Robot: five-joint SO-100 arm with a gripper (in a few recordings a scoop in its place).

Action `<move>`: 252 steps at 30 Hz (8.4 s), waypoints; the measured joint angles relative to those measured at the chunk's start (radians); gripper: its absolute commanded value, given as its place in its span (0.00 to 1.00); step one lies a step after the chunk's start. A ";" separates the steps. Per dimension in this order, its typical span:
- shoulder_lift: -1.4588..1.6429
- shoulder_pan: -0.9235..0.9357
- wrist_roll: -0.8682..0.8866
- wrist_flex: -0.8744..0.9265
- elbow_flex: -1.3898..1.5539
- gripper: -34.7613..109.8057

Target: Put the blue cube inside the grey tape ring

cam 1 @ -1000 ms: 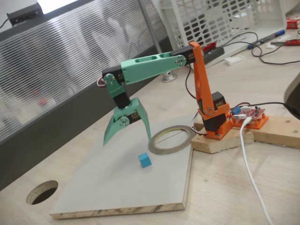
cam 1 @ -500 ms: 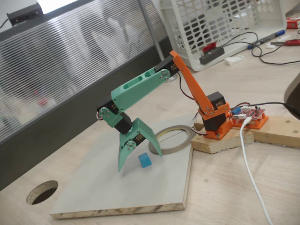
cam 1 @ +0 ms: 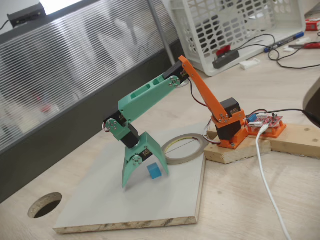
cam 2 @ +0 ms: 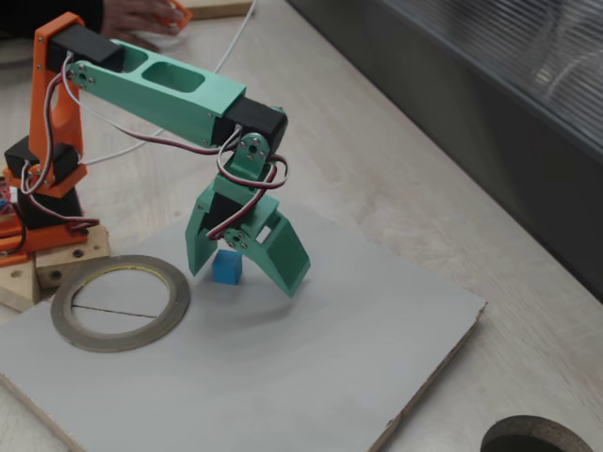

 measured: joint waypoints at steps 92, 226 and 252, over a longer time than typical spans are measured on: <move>0.778 0.310 -0.006 -0.106 0.499 0.31; 0.873 0.606 -0.003 -0.015 0.354 0.23; 0.873 0.606 -0.003 -0.015 0.354 0.23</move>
